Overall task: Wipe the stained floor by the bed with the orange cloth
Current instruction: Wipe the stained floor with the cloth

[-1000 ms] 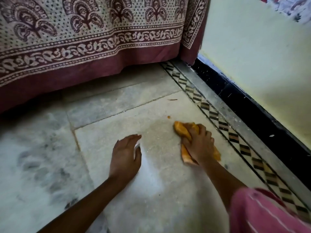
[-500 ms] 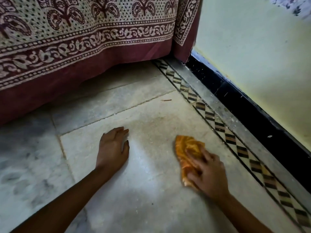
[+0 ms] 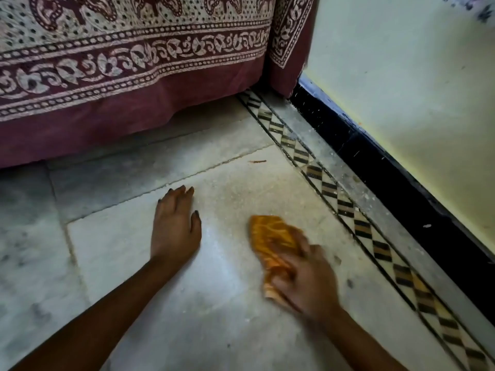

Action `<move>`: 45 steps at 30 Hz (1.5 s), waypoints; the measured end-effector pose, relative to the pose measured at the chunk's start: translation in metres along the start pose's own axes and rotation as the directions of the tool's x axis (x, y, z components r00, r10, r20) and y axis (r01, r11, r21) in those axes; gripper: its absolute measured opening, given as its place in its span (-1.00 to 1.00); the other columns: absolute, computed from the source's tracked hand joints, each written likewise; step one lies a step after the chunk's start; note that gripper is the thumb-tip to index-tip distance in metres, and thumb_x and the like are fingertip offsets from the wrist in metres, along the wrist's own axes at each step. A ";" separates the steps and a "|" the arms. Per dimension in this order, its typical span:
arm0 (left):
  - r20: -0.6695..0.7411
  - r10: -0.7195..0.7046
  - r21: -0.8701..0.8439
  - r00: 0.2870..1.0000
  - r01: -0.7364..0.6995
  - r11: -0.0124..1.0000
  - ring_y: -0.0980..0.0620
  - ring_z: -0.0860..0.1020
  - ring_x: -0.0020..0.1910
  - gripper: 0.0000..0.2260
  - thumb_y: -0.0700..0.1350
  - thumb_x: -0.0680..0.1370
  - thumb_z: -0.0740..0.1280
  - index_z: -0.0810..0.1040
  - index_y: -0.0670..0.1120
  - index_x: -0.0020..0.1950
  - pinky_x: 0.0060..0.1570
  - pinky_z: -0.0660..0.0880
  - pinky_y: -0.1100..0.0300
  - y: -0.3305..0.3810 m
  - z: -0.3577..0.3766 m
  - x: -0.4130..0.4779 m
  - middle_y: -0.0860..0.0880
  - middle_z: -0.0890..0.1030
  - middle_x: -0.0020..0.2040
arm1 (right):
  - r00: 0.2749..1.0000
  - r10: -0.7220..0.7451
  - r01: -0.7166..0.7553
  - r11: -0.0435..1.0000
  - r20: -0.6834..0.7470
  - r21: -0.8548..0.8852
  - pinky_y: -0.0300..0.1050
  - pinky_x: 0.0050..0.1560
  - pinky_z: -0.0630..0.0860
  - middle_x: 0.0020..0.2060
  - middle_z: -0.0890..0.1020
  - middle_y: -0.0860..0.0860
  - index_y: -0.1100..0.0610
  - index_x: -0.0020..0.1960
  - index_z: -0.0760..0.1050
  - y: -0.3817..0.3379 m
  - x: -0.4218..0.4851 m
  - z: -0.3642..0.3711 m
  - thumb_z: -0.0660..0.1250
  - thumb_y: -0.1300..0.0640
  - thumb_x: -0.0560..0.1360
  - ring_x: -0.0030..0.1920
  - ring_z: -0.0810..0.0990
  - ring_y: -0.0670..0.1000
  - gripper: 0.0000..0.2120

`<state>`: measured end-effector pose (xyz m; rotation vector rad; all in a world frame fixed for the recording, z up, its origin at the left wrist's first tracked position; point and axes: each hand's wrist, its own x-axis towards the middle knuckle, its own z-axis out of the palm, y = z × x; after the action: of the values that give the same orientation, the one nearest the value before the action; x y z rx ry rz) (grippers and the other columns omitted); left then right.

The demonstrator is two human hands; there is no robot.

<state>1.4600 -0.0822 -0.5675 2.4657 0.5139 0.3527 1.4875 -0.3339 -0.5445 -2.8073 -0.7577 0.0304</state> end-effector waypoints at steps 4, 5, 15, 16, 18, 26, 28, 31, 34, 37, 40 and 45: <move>0.021 0.056 0.100 0.998 -0.057 0.993 -0.26 0.35 0.33 -0.61 -0.18 0.50 0.18 0.47 -0.26 0.30 0.39 0.17 -0.16 -0.003 0.006 -0.002 -0.25 0.47 0.29 | 0.943 0.331 -0.333 0.928 -0.038 -0.168 0.04 0.13 0.41 0.47 0.17 0.06 -0.19 0.42 0.26 0.066 0.038 -0.020 0.20 -0.21 0.48 0.27 0.33 0.23 -0.48; 0.024 0.048 0.103 0.999 -0.051 0.993 -0.25 0.35 0.33 -0.59 -0.16 0.49 0.16 0.47 -0.25 0.30 0.40 0.15 -0.15 -0.004 0.007 -0.001 -0.24 0.47 0.29 | 0.934 0.354 -0.358 0.914 -0.054 -0.192 0.11 0.19 0.39 0.46 0.18 0.10 -0.17 0.43 0.25 0.068 0.068 -0.020 0.17 -0.21 0.50 0.28 0.32 0.28 -0.49; 0.013 0.071 0.116 0.997 -0.073 0.991 -0.21 0.37 0.33 -0.58 -0.13 0.50 0.13 0.46 -0.25 0.32 0.39 0.16 -0.08 -0.009 0.007 0.001 -0.22 0.49 0.28 | 0.981 -0.164 0.158 0.985 0.104 0.063 0.01 0.03 0.40 0.43 0.20 0.02 -0.23 0.37 0.27 -0.043 0.100 0.011 0.28 -0.19 0.41 0.11 0.34 0.14 -0.46; 0.002 0.076 0.110 0.997 -0.076 0.991 -0.21 0.37 0.33 -0.58 -0.14 0.50 0.15 0.46 -0.25 0.31 0.39 0.16 -0.08 -0.009 0.007 0.000 -0.22 0.49 0.28 | 0.965 -0.233 0.225 0.971 0.118 0.078 0.00 -0.06 0.45 0.43 0.24 0.01 -0.28 0.36 0.25 -0.030 0.074 0.005 0.28 -0.21 0.36 0.06 0.40 0.14 -0.42; -0.021 0.083 0.095 0.996 -0.081 0.992 -0.21 0.38 0.32 -0.60 -0.17 0.48 0.16 0.49 -0.26 0.28 0.38 0.18 -0.09 -0.009 0.006 0.000 -0.22 0.50 0.27 | 0.961 -0.248 0.244 0.969 0.125 0.041 -0.07 -0.23 0.49 0.38 0.37 0.04 -0.30 0.33 0.28 0.014 0.038 -0.009 0.24 -0.24 0.26 -0.06 0.51 0.11 -0.37; -0.026 0.057 0.060 0.998 -0.055 0.997 -0.23 0.35 0.33 -0.58 -0.19 0.47 0.16 0.47 -0.25 0.30 0.39 0.16 -0.14 -0.007 0.009 -0.002 -0.24 0.48 0.27 | 0.964 0.259 -0.249 0.959 0.062 -0.135 0.32 0.35 0.16 0.47 0.15 0.08 -0.19 0.44 0.21 0.052 0.160 -0.020 0.16 -0.24 0.46 0.34 0.22 0.32 -0.43; -0.016 0.053 0.050 0.998 -0.052 0.997 -0.23 0.35 0.33 -0.55 -0.18 0.47 0.16 0.41 -0.26 0.34 0.39 0.17 -0.14 -0.006 0.008 -0.002 -0.25 0.47 0.28 | 0.943 0.323 -0.317 0.945 0.080 -0.076 0.35 0.37 0.07 0.47 0.11 0.09 -0.10 0.38 0.33 0.005 0.198 -0.004 0.28 -0.15 0.42 0.40 0.12 0.32 -0.46; -0.028 0.006 0.010 1.000 -0.005 1.000 -0.23 0.30 0.36 -0.47 -0.18 0.50 0.20 0.21 -0.21 0.47 0.39 0.19 -0.11 -0.004 0.006 0.000 -0.25 0.37 0.37 | 0.988 0.114 -0.110 0.993 0.103 -0.042 0.27 0.35 0.12 0.47 0.09 0.07 -0.12 0.36 0.33 -0.067 0.191 0.018 0.33 -0.10 0.39 0.37 0.16 0.28 -0.45; -0.053 -0.037 -0.051 0.998 0.034 0.998 -0.19 0.23 0.41 -0.35 -0.26 0.52 0.25 0.02 -0.14 0.53 0.38 0.19 -0.03 0.000 0.003 -0.002 -0.22 0.25 0.46 | 0.989 -0.134 0.134 0.991 0.056 0.010 0.12 0.22 0.20 0.50 0.10 0.03 -0.19 0.35 0.32 -0.077 0.125 0.019 0.28 -0.08 0.34 0.27 0.25 0.22 -0.44; -0.064 -0.060 -0.103 0.996 0.054 0.993 -0.17 0.26 0.40 -0.35 -0.29 0.51 0.25 0.01 -0.13 0.53 0.34 0.24 -0.01 0.001 0.000 -0.005 -0.22 0.27 0.44 | 0.963 -0.264 0.261 0.964 0.063 0.047 0.05 0.07 0.33 0.47 0.21 0.02 -0.29 0.37 0.25 -0.020 0.045 0.009 0.30 -0.10 0.24 0.17 0.40 0.16 -0.30; -0.056 -0.040 -0.105 0.998 0.034 0.994 -0.19 0.29 0.36 -0.36 -0.33 0.50 0.25 0.06 -0.17 0.53 0.32 0.29 -0.07 0.000 0.001 -0.007 -0.26 0.34 0.37 | 0.996 -0.028 0.036 0.995 0.088 -0.093 0.07 0.04 0.45 0.48 0.17 -0.02 -0.39 0.40 0.05 0.060 0.000 -0.013 0.15 -0.23 0.28 0.15 0.43 0.15 -0.31; -0.006 -0.038 -0.152 0.999 0.036 0.988 -0.18 0.21 0.41 -0.34 -0.32 0.50 0.25 0.04 -0.10 0.53 0.40 0.19 -0.11 -0.007 0.004 -0.002 -0.20 0.31 0.42 | 0.933 0.358 -0.341 0.914 0.040 -0.222 0.30 0.31 0.26 0.49 0.09 0.09 -0.22 0.46 0.15 0.101 0.088 -0.021 0.15 -0.23 0.45 0.35 0.21 0.32 -0.41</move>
<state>1.4576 -0.0804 -0.5752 2.3056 0.5166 0.3739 1.6154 -0.3795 -0.5440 -3.1267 -0.2739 0.1320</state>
